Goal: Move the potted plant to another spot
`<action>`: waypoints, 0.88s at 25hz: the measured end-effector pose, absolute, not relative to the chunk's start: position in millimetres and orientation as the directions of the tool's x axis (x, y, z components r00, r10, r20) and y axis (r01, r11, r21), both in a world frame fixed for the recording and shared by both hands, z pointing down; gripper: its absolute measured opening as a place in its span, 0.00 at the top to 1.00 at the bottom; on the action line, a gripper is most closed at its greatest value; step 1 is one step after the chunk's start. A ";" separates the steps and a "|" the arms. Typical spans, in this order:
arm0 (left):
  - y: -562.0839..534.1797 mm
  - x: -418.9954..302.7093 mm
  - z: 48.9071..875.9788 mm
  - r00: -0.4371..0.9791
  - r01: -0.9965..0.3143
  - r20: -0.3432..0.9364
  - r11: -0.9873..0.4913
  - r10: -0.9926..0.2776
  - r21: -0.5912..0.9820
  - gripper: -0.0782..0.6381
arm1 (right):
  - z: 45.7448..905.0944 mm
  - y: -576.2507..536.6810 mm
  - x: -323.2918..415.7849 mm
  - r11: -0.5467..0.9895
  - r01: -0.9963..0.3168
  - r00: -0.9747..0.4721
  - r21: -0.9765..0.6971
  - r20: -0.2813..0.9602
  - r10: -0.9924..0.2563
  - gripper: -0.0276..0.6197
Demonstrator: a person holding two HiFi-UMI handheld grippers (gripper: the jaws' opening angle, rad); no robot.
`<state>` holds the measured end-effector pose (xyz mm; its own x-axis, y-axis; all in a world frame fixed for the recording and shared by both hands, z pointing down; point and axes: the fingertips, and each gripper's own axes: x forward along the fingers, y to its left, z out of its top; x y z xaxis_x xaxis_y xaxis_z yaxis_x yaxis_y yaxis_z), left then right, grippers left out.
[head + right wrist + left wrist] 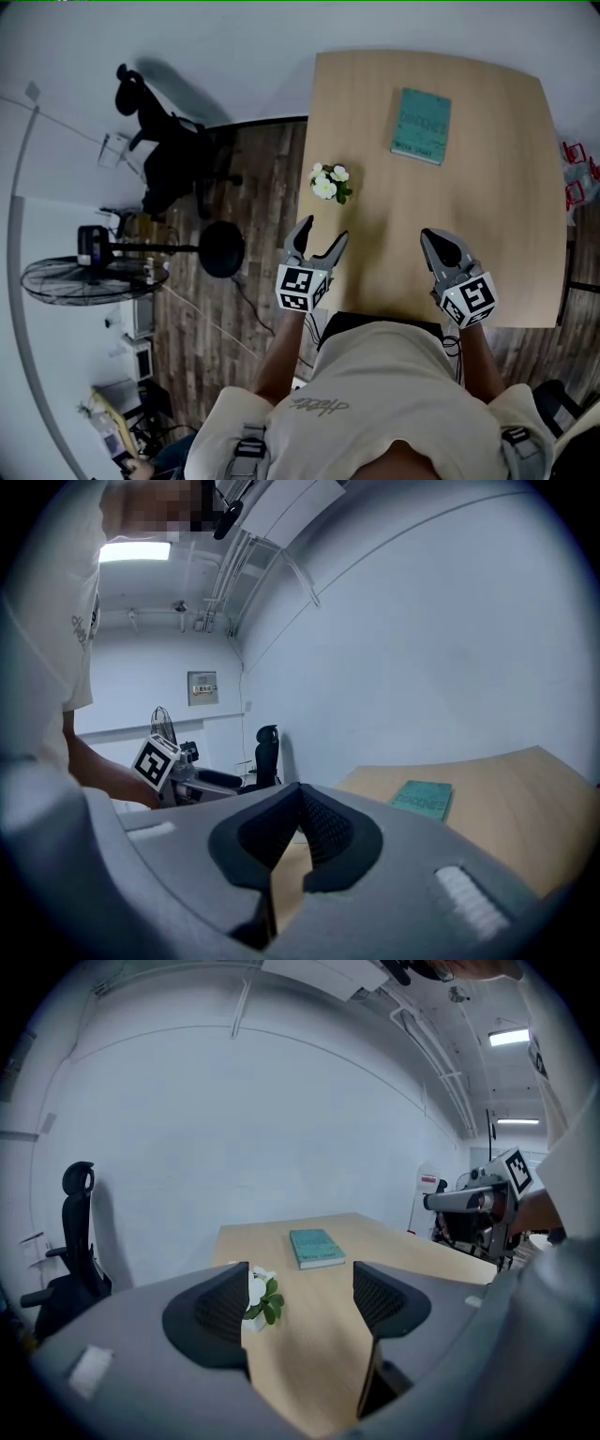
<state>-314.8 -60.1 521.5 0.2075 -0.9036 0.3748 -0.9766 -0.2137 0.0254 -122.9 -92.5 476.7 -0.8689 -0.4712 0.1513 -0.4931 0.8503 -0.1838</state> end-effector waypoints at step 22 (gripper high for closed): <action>-145.2 -389.5 682.1 0.302 -0.946 0.566 -0.313 -0.767 0.081 0.36 | 496.0 -105.0 -148.2 0.743 -0.650 -0.747 -0.161 0.314 -0.586 0.95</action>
<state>-389.5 -145.2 682.1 0.3021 -0.7671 0.5659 -0.9463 -0.3129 0.0811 -148.2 -105.0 496.0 -0.7472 -0.5857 0.3142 -0.6500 0.7426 -0.1613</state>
